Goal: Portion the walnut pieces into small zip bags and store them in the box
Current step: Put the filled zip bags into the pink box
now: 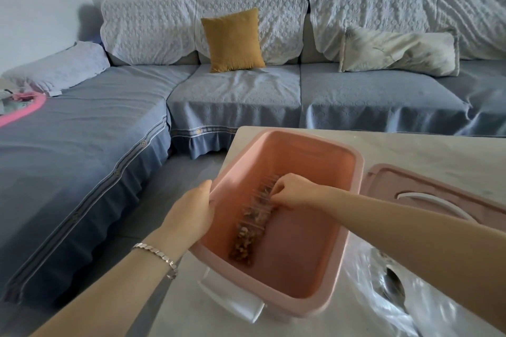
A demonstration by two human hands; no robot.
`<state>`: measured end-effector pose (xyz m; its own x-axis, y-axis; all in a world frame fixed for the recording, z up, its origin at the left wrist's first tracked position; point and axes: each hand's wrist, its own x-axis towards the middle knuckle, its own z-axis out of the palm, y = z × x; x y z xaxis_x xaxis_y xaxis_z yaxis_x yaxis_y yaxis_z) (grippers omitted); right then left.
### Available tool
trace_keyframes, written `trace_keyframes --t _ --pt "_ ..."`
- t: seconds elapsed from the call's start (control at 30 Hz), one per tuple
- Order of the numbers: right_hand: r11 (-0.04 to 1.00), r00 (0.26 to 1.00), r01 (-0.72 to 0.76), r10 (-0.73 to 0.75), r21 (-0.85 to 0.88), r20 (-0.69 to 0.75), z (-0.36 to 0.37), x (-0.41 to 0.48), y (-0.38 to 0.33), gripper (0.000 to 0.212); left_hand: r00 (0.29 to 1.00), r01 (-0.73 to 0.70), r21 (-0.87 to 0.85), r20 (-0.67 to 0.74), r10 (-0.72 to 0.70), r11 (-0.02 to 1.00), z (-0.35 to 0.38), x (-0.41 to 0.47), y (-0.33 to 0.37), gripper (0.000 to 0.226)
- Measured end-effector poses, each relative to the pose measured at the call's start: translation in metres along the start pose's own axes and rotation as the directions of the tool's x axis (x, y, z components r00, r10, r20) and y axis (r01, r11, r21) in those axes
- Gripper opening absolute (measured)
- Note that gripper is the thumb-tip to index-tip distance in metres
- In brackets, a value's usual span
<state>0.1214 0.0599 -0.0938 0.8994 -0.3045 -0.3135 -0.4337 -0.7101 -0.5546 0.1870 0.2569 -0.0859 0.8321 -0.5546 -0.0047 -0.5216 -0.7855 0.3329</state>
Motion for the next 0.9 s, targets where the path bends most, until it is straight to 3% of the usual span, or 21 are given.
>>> trace_keyframes --t 0.1,0.2,0.3,0.4,0.47,0.6,0.8,0.9 --pt "0.986 0.978 0.159 -0.165 -0.057 -0.126 -0.024 -0.044 0.006 0.021 0.998 -0.026 0.285 -0.049 0.042 0.958 -0.001 -0.011 0.02 0.037" --pt "0.972 0.95 0.216 -0.23 -0.091 -0.209 -0.046 -0.1 0.022 0.018 0.962 -0.246 0.11 -0.089 0.256 0.963 0.001 -0.038 0.071 0.049" --pt "0.954 0.939 0.217 -0.261 -0.205 -0.223 -0.062 -0.159 0.054 0.021 0.879 -0.47 -0.118 -0.151 0.452 0.875 0.013 -0.072 0.13 0.041" --pt "0.956 0.97 0.071 -0.132 -0.284 -0.203 -0.065 -0.208 0.119 0.019 0.812 -0.583 -0.164 -0.078 0.579 0.796 0.047 -0.104 0.183 0.041" --pt "0.948 0.985 -0.078 0.025 -0.309 -0.173 -0.061 -0.236 0.174 0.02 0.8 -0.581 -0.208 0.032 0.599 0.787 0.076 -0.123 0.213 0.037" --pt "0.902 0.946 -0.32 0.288 -0.289 -0.147 -0.061 -0.297 0.264 0.02 0.741 -0.573 -0.201 0.287 0.607 0.795 0.133 -0.151 0.268 0.034" --pt "0.858 0.888 -0.46 0.439 -0.228 -0.139 -0.046 -0.336 0.348 0.041 0.693 -0.547 -0.177 0.452 0.561 0.818 0.202 -0.165 0.331 0.034" --pt "0.851 0.857 -0.515 0.507 -0.106 -0.091 -0.03 -0.335 0.368 0.05 0.69 -0.522 -0.176 0.488 0.534 0.835 0.226 -0.164 0.359 0.037"
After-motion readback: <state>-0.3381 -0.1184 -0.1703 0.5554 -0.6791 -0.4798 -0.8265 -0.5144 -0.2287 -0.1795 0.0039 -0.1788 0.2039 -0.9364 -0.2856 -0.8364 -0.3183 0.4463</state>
